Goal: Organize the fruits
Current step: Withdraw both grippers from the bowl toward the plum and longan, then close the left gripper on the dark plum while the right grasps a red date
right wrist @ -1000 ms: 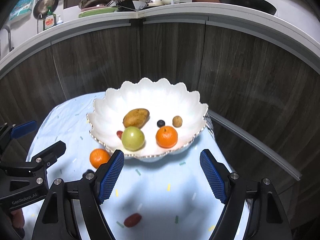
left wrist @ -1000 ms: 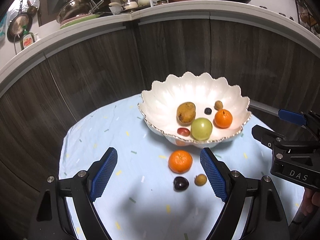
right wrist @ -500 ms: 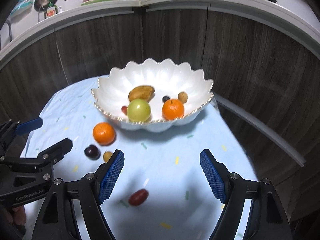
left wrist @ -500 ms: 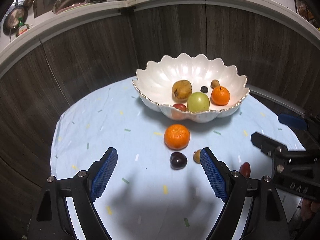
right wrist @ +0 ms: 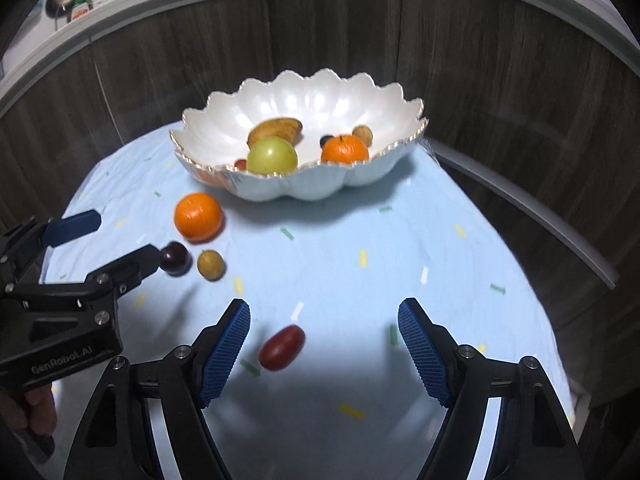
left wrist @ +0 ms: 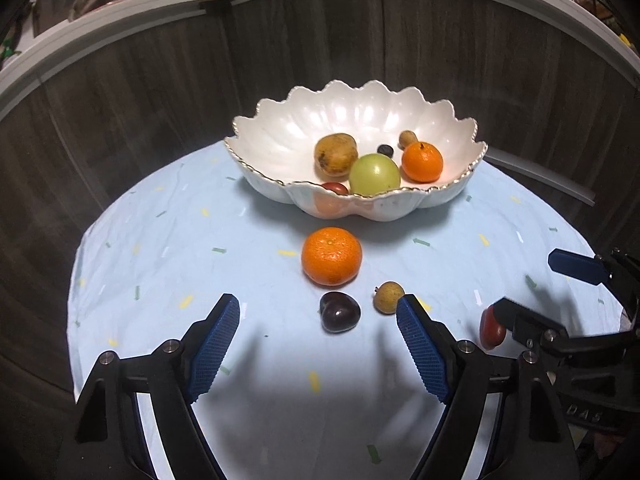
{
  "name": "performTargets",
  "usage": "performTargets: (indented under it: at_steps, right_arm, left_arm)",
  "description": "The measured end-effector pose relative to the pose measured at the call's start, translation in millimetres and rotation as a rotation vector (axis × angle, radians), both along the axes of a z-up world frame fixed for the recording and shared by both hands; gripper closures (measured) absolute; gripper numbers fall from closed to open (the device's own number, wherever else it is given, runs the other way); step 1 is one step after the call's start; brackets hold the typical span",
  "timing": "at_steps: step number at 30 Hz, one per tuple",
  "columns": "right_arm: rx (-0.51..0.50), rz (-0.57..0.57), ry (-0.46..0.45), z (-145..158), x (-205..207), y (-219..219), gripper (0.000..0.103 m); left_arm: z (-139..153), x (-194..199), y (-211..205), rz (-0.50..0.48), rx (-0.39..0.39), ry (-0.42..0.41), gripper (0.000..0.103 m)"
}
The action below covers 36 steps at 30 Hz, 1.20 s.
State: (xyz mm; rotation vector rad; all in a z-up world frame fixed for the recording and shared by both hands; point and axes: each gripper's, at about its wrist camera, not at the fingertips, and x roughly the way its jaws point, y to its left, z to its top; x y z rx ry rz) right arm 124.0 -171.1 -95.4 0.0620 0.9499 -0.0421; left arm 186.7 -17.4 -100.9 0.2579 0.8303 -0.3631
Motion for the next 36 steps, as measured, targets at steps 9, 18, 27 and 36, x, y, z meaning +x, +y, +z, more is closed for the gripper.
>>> performTargets:
  at_steps: [9,18,27,36]
  right_arm:
    - [-0.001,-0.053,0.058,-12.6,0.6,7.2,0.038]
    - [0.002,-0.115,0.094,-16.6,1.2,11.9,0.044]
    - [0.026,-0.230,0.161,-25.4,3.8,16.1,0.047]
    - [0.017,-0.229,0.157,-24.5,4.9,24.0,0.062]
  left_arm:
    - [-13.5,14.7,-0.4,-0.065,-0.022,0.033,0.030]
    - [-25.8,23.6,3.1,-0.113,-0.043,0.066,0.036]
    - [-38.4,34.3,10.5,-0.093,-0.088,0.106,0.043]
    - [-50.6,33.3,10.6,-0.102,-0.097,0.135,0.051]
